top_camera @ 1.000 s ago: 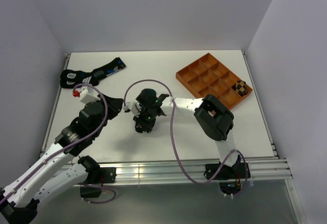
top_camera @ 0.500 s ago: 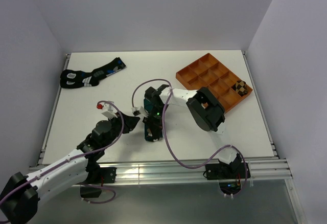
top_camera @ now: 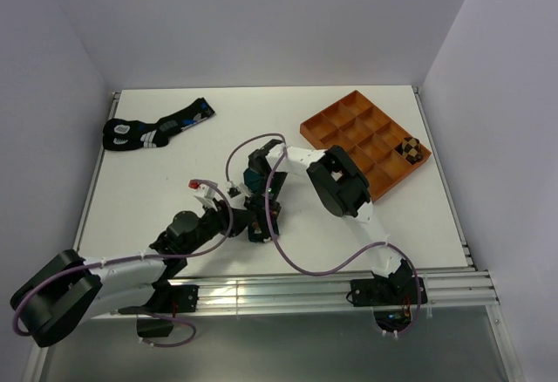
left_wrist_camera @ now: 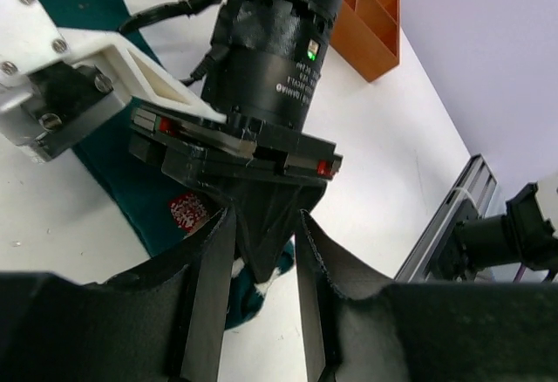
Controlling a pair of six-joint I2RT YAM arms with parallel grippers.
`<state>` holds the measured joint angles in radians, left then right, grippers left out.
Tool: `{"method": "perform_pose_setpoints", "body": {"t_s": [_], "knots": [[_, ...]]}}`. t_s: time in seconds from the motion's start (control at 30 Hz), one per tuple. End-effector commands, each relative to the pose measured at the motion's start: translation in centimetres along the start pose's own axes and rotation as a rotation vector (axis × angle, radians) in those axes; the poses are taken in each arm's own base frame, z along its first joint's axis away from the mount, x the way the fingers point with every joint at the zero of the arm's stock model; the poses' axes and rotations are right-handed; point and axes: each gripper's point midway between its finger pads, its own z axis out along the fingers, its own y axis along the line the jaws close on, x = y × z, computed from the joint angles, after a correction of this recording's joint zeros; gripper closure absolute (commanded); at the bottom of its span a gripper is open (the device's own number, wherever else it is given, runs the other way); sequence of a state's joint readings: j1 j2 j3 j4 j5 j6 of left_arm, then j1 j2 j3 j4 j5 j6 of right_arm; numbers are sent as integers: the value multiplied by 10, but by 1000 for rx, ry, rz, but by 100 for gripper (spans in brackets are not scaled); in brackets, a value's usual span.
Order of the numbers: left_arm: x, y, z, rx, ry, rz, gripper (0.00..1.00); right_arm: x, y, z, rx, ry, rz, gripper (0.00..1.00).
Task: Roll the socks
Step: Roll the sock at the center of the board.
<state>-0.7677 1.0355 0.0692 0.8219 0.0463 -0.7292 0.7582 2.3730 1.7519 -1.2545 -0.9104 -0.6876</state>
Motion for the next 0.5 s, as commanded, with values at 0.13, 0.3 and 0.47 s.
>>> {"method": "perform_pose_setpoints", "body": {"t_s": [0.13, 0.3, 0.47], "knots": [[9, -10, -2, 92, 14, 46, 60, -3, -3, -11, -7, -16, 16, 89], [18, -7, 3, 92, 54, 61, 59, -3, -3, -14, -19, -14, 22, 89], [30, -3, 8, 94, 95, 55, 60, -2, -2, -14, -34, -11, 23, 89]]}}
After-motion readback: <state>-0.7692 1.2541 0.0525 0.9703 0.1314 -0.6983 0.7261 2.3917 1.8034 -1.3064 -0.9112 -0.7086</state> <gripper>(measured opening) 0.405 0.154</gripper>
